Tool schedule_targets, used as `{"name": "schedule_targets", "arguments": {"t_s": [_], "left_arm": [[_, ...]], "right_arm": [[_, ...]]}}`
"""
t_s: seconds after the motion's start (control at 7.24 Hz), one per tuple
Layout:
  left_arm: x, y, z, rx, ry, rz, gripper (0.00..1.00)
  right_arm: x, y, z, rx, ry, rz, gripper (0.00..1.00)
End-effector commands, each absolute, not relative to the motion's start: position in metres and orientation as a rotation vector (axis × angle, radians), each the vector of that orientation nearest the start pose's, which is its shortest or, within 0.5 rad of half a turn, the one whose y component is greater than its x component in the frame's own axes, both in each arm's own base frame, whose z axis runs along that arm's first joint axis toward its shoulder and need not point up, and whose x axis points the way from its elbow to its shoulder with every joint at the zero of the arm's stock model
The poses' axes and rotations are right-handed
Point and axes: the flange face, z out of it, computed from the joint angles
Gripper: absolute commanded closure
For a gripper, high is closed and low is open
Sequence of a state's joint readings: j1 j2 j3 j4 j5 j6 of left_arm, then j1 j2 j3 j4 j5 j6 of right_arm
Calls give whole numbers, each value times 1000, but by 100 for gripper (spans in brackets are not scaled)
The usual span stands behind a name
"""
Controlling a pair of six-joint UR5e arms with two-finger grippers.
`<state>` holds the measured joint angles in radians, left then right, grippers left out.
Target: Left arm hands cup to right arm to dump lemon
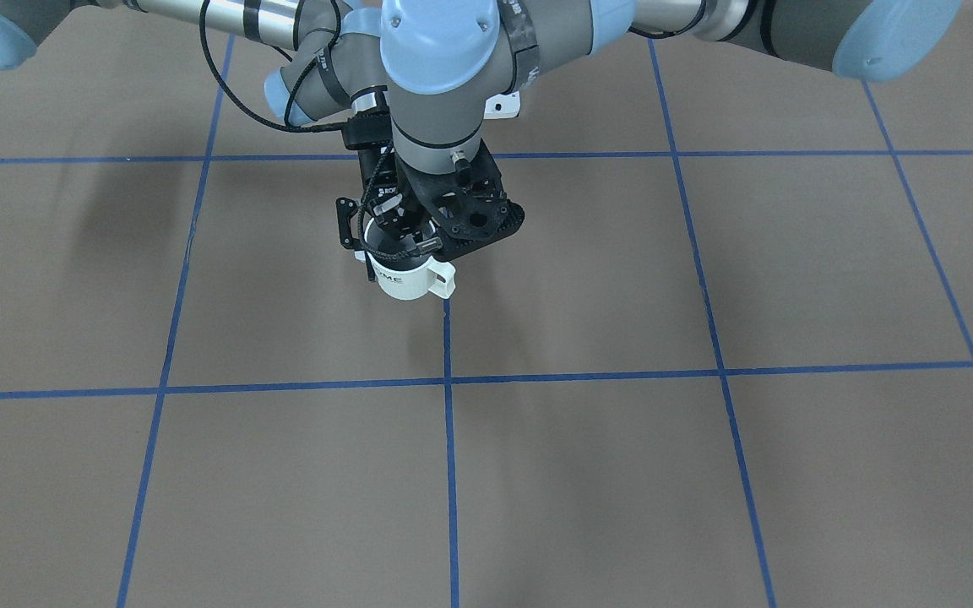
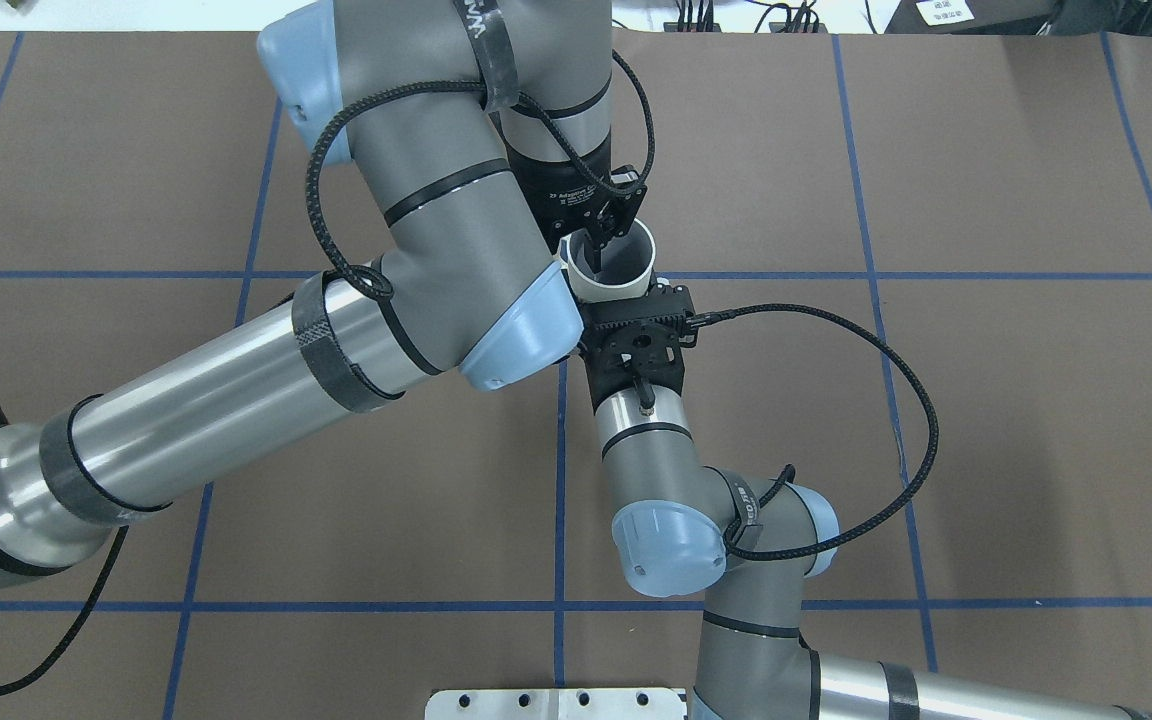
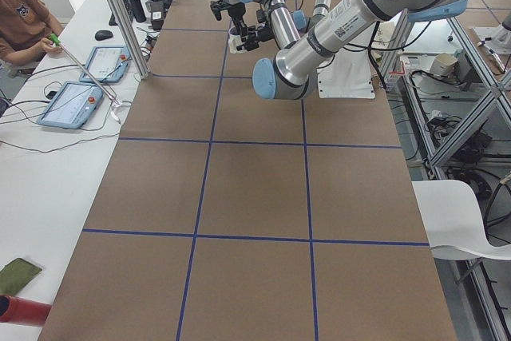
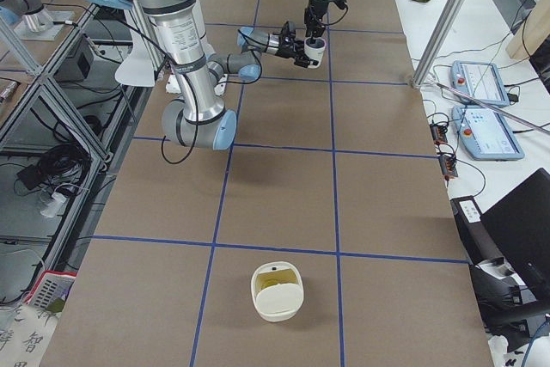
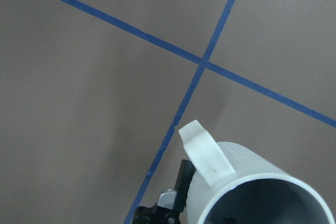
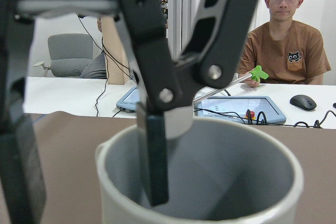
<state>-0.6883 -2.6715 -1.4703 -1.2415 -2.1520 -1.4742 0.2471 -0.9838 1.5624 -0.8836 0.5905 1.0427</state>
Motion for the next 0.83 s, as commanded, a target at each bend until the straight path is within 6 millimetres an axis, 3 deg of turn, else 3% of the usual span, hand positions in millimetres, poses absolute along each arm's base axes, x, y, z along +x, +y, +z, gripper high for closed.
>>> {"name": "schedule_targets", "arguments": {"t_s": [0.0, 0.69], "left_arm": [[506, -518, 26, -269, 822, -359, 52], [506, -518, 26, -267, 822, -359, 66]], "right_arm": [[-575, -366, 222, 1202, -748, 386, 60], [-575, -365, 223, 1200, -751, 385, 57]]}}
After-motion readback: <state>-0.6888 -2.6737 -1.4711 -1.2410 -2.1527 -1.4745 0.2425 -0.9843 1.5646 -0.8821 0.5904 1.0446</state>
